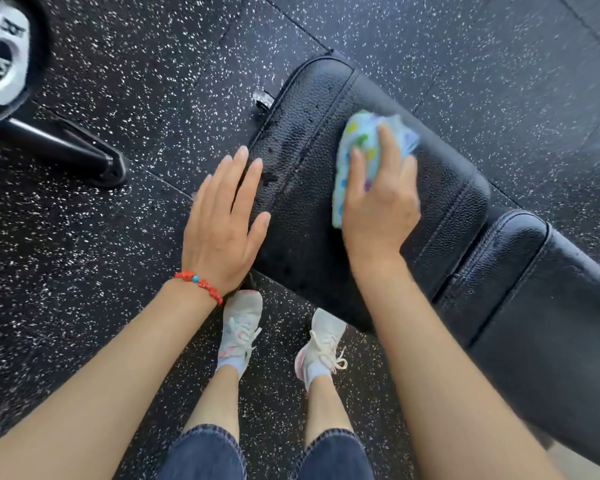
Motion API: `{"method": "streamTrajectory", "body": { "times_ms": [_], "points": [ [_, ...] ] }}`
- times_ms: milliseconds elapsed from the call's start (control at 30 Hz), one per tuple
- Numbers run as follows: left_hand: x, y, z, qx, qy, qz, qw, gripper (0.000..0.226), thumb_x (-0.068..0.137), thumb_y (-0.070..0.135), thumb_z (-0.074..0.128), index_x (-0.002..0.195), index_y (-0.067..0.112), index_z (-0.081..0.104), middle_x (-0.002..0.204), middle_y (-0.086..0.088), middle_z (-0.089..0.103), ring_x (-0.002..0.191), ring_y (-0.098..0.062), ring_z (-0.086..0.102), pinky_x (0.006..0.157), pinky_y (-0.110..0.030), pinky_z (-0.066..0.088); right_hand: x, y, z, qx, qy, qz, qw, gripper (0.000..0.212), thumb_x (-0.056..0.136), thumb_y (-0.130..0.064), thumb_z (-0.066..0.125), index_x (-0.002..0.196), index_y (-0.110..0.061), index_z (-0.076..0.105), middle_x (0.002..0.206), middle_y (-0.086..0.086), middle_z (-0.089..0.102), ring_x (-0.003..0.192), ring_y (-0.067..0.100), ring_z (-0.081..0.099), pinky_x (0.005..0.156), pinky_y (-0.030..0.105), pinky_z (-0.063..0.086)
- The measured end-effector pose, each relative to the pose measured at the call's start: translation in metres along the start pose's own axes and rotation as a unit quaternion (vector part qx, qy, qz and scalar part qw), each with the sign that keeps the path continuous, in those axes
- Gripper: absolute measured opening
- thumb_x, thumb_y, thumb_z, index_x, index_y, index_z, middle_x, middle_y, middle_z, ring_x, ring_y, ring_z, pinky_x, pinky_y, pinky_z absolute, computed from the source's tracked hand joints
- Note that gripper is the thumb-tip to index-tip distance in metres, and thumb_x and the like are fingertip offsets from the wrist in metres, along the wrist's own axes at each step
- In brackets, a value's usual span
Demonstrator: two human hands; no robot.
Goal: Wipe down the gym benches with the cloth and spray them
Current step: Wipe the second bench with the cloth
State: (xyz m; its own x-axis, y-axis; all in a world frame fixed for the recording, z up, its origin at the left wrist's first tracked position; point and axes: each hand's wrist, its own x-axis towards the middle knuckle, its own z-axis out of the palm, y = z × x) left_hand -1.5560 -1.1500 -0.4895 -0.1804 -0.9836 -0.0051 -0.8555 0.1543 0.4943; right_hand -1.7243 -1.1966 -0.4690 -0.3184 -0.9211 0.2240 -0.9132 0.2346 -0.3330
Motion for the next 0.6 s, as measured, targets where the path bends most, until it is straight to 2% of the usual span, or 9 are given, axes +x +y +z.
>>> {"method": "streamTrajectory", "body": {
  "times_ms": [133, 267, 333, 400, 467, 533, 600],
  "points": [
    [-0.002, -0.002, 0.001, -0.004, 0.003, 0.008, 1.0, 0.05, 0.099, 0.027, 0.032, 0.142, 0.003, 0.031, 0.148, -0.019, 0.031, 0.136, -0.033, 0.029, 0.108, -0.052, 0.03, -0.065, -0.007, -0.011, 0.0, -0.063, -0.124, 0.99, 0.033, 0.089, -0.034, 0.049, 0.117, -0.017, 0.053, 0.074, 0.01, 0.055, 0.056, 0.023, 0.053, 0.045, 0.028, 0.04],
    [-0.01, -0.003, -0.003, 0.009, -0.003, 0.012, 1.0, 0.05, 0.099, 0.027, 0.031, 0.142, 0.003, 0.03, 0.148, -0.018, 0.031, 0.136, -0.032, 0.028, 0.108, -0.053, 0.029, -0.049, 0.001, -0.01, 0.023, -0.064, -0.203, 0.977, 0.032, 0.089, -0.034, 0.052, 0.112, -0.014, 0.06, 0.071, 0.01, 0.057, 0.055, 0.024, 0.054, 0.047, 0.03, 0.042],
    [-0.014, -0.003, -0.004, 0.017, -0.005, 0.01, 1.0, 0.05, 0.099, 0.028, 0.03, 0.142, 0.003, 0.031, 0.148, -0.018, 0.032, 0.137, -0.032, 0.028, 0.109, -0.052, 0.028, -0.024, 0.001, -0.003, 0.005, -0.052, -0.191, 0.98, 0.033, 0.088, -0.035, 0.052, 0.11, -0.014, 0.065, 0.072, 0.011, 0.059, 0.056, 0.024, 0.056, 0.045, 0.03, 0.042],
    [-0.017, -0.001, -0.005, 0.022, -0.006, 0.004, 1.0, 0.05, 0.099, 0.027, 0.032, 0.142, 0.002, 0.032, 0.149, -0.017, 0.032, 0.137, -0.032, 0.027, 0.11, -0.051, 0.025, 0.005, -0.004, 0.004, -0.016, -0.026, -0.151, 0.988, 0.033, 0.086, -0.036, 0.053, 0.109, -0.015, 0.066, 0.074, 0.011, 0.06, 0.056, 0.025, 0.058, 0.043, 0.027, 0.04],
    [-0.017, 0.001, -0.005, 0.024, -0.004, -0.001, 1.0, 0.05, 0.097, 0.025, 0.034, 0.142, 0.002, 0.033, 0.149, -0.017, 0.032, 0.137, -0.032, 0.027, 0.112, -0.049, 0.022, 0.028, -0.01, 0.01, 0.003, -0.028, -0.097, 0.995, 0.034, 0.087, -0.035, 0.055, 0.113, -0.015, 0.064, 0.079, 0.014, 0.061, 0.062, 0.028, 0.059, 0.046, 0.027, 0.043],
    [-0.018, 0.002, -0.006, 0.027, -0.002, -0.006, 1.0, 0.05, 0.097, 0.024, 0.035, 0.142, 0.002, 0.034, 0.148, -0.017, 0.032, 0.138, -0.032, 0.026, 0.112, -0.048, 0.02, 0.03, -0.015, 0.011, 0.025, -0.028, -0.05, 0.998, 0.036, 0.088, -0.036, 0.052, 0.117, -0.015, 0.061, 0.083, 0.014, 0.06, 0.067, 0.029, 0.06, 0.05, 0.03, 0.045],
    [-0.019, 0.004, -0.007, 0.037, 0.003, -0.007, 0.999, 0.049, 0.097, 0.023, 0.035, 0.141, 0.002, 0.035, 0.148, -0.017, 0.033, 0.138, -0.032, 0.025, 0.112, -0.048, 0.018, 0.01, -0.014, 0.007, 0.019, -0.016, -0.057, 0.998, 0.037, 0.087, -0.035, 0.052, 0.115, -0.014, 0.062, 0.079, 0.013, 0.059, 0.062, 0.026, 0.059, 0.046, 0.028, 0.044]
  ]
}}
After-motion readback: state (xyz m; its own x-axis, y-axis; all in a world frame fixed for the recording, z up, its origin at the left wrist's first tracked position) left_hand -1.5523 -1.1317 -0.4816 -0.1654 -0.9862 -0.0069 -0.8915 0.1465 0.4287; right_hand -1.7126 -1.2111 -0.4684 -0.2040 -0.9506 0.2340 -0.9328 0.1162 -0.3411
